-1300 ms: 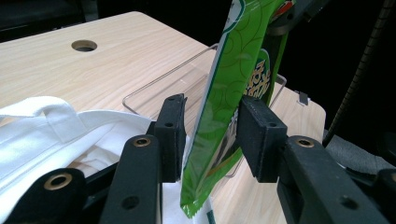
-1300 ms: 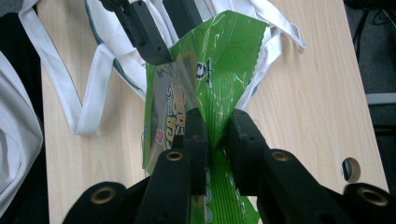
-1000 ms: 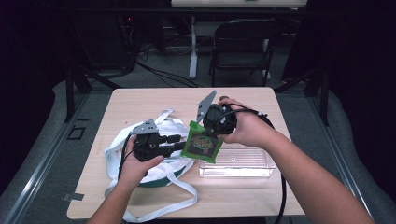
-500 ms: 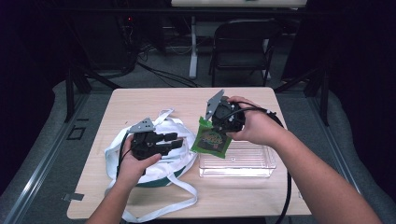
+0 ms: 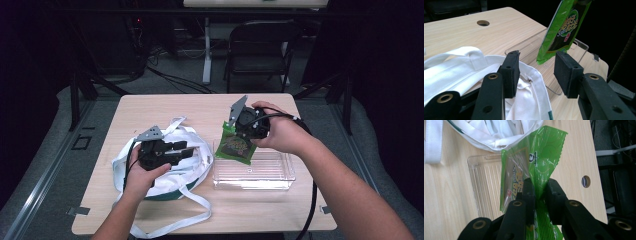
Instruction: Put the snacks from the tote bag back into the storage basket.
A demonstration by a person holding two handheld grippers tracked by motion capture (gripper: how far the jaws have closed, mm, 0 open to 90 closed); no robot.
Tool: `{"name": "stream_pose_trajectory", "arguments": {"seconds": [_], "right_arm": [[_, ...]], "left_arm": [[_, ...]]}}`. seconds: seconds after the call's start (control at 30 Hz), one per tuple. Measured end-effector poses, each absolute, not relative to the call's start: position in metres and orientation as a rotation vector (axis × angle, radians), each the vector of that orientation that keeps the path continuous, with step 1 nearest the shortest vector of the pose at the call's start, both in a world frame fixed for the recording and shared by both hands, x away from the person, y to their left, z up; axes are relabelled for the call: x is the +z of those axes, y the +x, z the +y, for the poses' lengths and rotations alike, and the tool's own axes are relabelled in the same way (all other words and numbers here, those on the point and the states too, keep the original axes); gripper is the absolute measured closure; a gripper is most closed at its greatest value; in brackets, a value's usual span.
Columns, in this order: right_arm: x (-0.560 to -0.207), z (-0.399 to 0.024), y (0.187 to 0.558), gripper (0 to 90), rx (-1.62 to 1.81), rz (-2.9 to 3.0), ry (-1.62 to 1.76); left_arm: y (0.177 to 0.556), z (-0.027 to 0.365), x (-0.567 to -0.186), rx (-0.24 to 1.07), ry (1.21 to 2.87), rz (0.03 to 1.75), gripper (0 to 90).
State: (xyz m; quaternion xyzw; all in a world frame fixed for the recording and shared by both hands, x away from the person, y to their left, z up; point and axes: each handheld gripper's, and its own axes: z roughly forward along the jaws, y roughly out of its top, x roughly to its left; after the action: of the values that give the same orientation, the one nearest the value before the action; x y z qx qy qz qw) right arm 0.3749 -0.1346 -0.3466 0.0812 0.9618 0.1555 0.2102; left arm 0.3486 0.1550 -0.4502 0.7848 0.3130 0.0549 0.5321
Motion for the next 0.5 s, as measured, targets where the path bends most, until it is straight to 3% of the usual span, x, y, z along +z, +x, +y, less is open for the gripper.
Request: {"name": "stream_pose_trajectory", "arguments": {"seconds": [0.5], "right_arm": [[-0.358,-0.133,0.386,78.4,0.352,2.639,0.19]], "left_arm": [[0.349,0.162,-0.454,0.157,1.865,0.793,54.2]]}}
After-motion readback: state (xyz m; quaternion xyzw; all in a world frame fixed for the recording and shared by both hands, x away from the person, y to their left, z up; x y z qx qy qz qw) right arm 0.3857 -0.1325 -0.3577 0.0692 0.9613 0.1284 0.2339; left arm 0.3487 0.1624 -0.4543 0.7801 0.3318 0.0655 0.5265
